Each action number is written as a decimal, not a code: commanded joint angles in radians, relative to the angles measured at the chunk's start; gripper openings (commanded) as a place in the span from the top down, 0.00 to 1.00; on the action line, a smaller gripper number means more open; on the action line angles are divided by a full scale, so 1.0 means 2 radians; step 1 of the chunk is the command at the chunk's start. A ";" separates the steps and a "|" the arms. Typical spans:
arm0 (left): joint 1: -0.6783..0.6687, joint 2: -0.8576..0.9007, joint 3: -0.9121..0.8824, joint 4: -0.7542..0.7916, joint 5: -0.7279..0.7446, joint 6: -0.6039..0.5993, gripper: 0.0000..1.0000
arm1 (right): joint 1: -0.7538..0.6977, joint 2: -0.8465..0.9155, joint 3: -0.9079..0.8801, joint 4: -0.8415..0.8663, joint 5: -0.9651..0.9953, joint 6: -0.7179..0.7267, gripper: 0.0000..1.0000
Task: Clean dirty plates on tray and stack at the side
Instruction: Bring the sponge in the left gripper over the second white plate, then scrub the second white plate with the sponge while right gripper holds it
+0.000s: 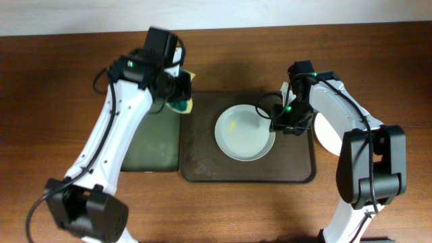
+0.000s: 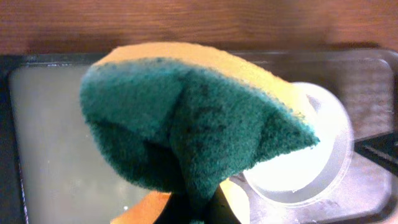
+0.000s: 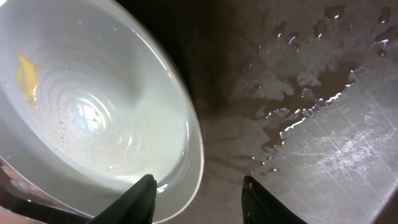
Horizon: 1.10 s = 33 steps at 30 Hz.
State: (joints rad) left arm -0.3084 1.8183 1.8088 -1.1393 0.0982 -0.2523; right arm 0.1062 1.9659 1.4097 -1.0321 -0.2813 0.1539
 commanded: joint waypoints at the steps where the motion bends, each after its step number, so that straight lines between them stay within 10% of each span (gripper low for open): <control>1: -0.017 0.067 0.084 -0.039 0.094 0.021 1.00 | -0.002 -0.016 0.008 -0.004 -0.001 -0.014 0.55; 33: -0.130 0.237 0.085 0.027 0.049 0.019 1.00 | 0.000 -0.015 -0.064 0.062 -0.003 -0.002 0.96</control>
State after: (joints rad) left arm -0.5674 2.2436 1.9694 -1.0870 0.2195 -0.2276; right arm 0.1062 1.9644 1.2892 -0.9073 -0.2893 0.1371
